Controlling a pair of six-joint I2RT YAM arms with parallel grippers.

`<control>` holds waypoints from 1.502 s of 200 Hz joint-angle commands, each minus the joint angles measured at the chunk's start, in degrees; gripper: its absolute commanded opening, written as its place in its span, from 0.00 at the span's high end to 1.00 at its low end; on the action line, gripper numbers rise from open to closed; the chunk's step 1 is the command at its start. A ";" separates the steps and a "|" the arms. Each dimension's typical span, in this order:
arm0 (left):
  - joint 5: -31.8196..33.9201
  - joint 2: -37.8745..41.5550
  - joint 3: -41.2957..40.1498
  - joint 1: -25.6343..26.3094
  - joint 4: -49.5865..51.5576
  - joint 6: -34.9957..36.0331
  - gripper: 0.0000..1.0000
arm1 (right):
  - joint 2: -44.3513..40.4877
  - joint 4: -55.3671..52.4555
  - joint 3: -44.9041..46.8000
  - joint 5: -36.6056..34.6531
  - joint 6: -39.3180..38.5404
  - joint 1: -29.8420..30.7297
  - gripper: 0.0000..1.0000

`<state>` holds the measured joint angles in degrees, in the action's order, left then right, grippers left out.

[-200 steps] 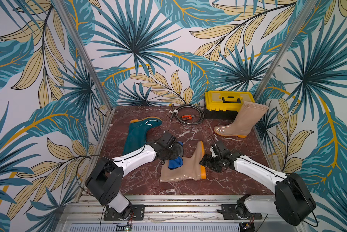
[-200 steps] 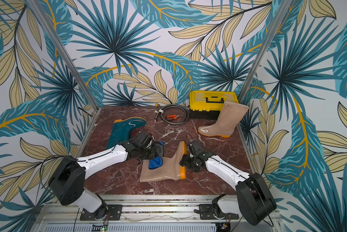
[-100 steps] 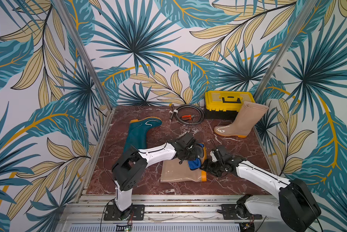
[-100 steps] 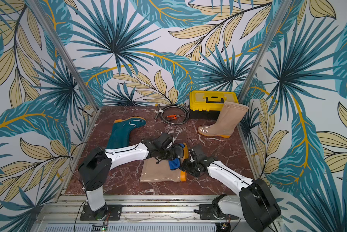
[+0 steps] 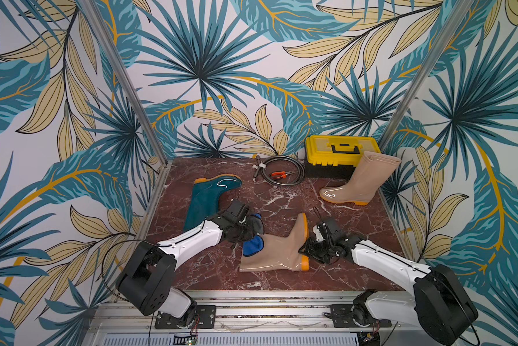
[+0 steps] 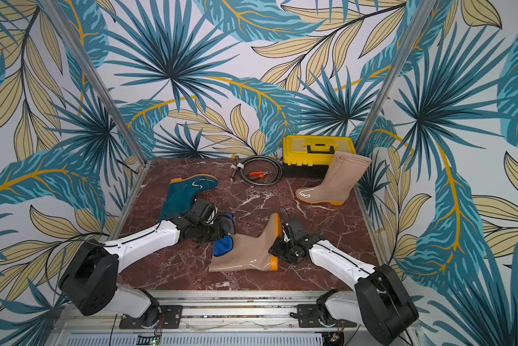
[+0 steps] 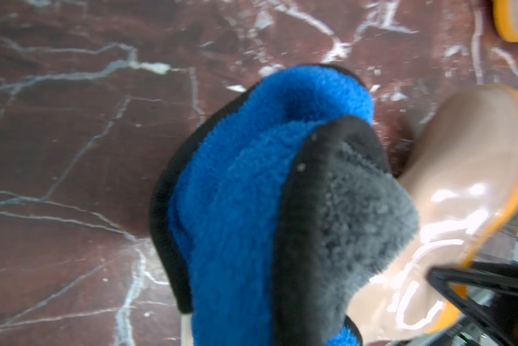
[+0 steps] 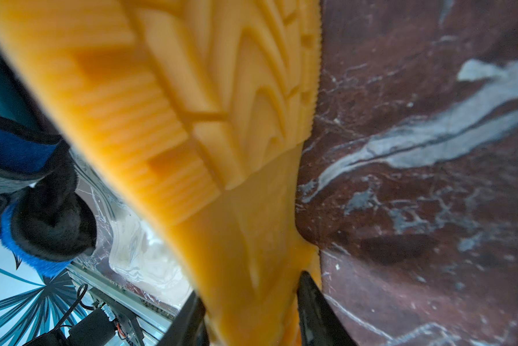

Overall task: Wipe the rubber boots with a cloth
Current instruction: Wipe the dirt off the rubber boot.

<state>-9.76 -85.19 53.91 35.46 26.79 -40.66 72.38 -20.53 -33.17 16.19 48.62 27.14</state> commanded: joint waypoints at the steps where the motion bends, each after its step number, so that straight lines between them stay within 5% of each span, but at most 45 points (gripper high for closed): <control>1: 1.83 -1.19 6.12 6.36 -1.25 -2.10 1.00 | 3.96 -5.17 5.47 -2.07 1.74 0.55 0.67; 38: 0.57 -15.04 16.74 13.42 -4.64 -3.48 1.00 | 2.33 -4.96 6.68 -2.97 1.83 0.55 0.78; 75: -2.63 -22.61 18.86 9.49 -4.90 -0.49 1.00 | 2.41 -1.16 9.85 -2.27 3.56 0.51 0.83; 119: -3.13 -12.38 4.18 -3.01 -1.33 2.62 1.00 | 3.26 2.03 11.63 -2.04 4.57 0.54 0.84; 154: -1.22 -0.68 -0.83 -7.16 3.77 4.10 1.00 | 3.95 4.19 12.25 -1.25 5.84 0.54 0.86; 174: -2.06 1.23 1.10 -4.29 3.68 0.76 1.00 | 3.31 4.15 12.16 -0.55 6.04 0.53 0.90; 211: 1.90 -4.88 13.54 11.50 1.63 -4.16 1.00 | -2.53 2.21 12.17 -0.32 5.84 0.54 0.94; 240: 3.16 -14.39 19.89 19.28 -2.32 -6.10 1.00 | -6.86 -0.43 11.28 -1.86 4.73 0.54 0.78; 275: 2.48 -19.48 15.21 18.75 -5.17 -7.85 1.00 | -8.02 -0.52 11.63 -4.59 5.66 0.53 0.87; 300: 1.93 -15.97 6.64 13.55 -5.10 -6.79 1.00 | -5.17 2.58 11.63 -4.23 7.45 0.53 0.91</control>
<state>-9.47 -104.14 67.29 53.89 20.05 -47.40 63.13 -11.99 -24.67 14.20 53.19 27.33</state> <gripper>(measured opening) 0.128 0.391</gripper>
